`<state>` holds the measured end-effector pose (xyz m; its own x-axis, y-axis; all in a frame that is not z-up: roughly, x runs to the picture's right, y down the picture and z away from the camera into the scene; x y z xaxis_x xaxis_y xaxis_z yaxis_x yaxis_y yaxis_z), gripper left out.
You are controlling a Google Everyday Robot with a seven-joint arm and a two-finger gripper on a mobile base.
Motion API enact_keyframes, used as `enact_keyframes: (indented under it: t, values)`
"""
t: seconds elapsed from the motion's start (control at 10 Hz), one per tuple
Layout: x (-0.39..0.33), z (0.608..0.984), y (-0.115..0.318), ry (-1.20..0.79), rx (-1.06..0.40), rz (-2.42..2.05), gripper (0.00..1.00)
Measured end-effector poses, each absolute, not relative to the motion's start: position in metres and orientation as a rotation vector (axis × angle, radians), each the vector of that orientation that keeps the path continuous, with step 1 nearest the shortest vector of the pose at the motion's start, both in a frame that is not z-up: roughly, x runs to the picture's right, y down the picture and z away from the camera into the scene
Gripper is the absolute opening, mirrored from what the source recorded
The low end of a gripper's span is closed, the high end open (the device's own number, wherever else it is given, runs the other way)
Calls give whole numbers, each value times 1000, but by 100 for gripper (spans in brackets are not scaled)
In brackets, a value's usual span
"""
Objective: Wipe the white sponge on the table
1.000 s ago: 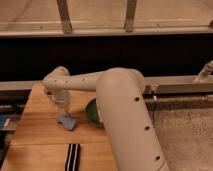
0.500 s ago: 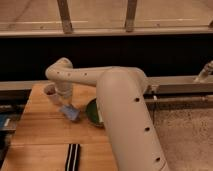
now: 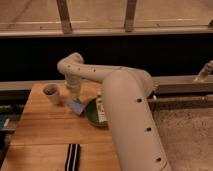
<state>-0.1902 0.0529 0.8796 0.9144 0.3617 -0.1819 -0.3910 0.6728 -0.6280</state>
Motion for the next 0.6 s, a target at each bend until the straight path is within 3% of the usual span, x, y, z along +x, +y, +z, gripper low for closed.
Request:
enact_keyframes:
  t: [0.6]
  values:
    - [-259,837,123,-24,-808,294,0]
